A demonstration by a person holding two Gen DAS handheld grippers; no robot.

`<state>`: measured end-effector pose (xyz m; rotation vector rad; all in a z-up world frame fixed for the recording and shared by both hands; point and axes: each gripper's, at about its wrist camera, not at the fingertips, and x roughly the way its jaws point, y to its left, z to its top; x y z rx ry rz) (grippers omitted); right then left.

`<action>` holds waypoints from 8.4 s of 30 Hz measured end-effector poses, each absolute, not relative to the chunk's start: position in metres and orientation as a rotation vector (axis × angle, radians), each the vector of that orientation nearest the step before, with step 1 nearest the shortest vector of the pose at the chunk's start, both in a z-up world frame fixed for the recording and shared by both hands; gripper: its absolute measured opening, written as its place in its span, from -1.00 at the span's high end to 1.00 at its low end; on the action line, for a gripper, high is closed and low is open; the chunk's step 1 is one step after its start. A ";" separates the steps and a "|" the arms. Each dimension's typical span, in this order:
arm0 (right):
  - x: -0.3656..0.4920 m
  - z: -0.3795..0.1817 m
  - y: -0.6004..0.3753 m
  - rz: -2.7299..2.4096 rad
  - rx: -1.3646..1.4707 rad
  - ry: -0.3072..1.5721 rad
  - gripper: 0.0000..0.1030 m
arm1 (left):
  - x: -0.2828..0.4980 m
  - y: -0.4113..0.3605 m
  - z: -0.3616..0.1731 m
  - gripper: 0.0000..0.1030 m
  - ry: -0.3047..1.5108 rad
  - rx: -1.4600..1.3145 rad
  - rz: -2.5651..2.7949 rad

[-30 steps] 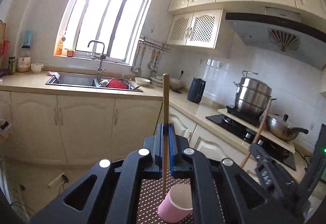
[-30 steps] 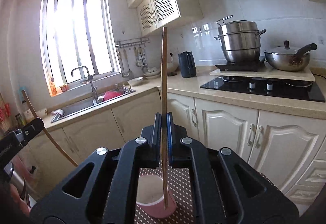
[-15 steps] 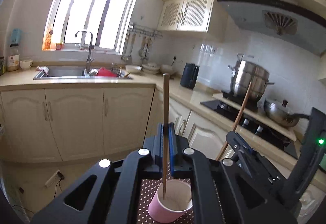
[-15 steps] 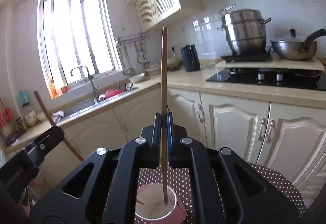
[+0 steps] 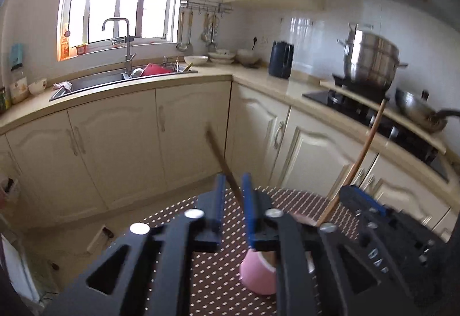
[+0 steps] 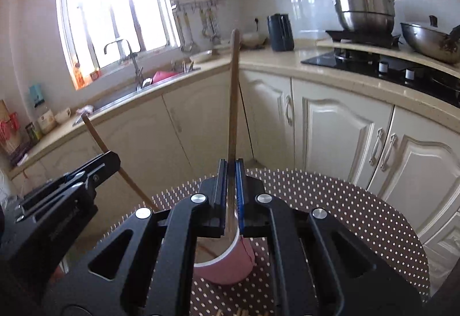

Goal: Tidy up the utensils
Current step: 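Open the left gripper to drop its chopstick into the cup while the right gripper releases its own, then move both grippers back to the pile and each grasp one chopstick, then lift both held chopsticks upright and carry them over the pink cup, then open both grippers to drop the chopsticks into the cup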

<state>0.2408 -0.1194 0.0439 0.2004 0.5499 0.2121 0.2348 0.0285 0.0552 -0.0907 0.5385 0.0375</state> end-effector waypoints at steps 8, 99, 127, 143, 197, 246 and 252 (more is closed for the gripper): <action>0.222 0.038 -0.136 0.139 0.206 0.540 -0.25 | 0.217 0.038 0.046 0.23 0.539 -0.064 0.031; 0.076 -0.079 -0.154 0.226 0.340 0.908 0.87 | 0.099 0.016 -0.087 -0.12 1.000 -0.046 -0.027; 0.076 -0.064 -0.165 0.201 0.356 0.875 0.87 | 0.104 0.014 -0.078 0.87 0.924 -0.041 -0.024; 0.069 -0.024 -0.173 0.192 0.348 0.771 0.87 | 0.084 0.032 -0.019 0.87 0.739 -0.105 -0.035; 0.187 0.150 -0.149 0.143 0.229 0.260 0.88 | 0.185 0.010 0.154 0.87 0.231 -0.198 0.072; 0.177 0.073 -0.149 0.140 0.144 0.545 -0.43 | 0.169 0.029 0.080 0.07 0.444 -0.076 0.157; 0.156 0.071 -0.151 0.138 0.141 0.559 -0.53 | 0.148 0.030 0.075 0.00 0.462 -0.060 0.138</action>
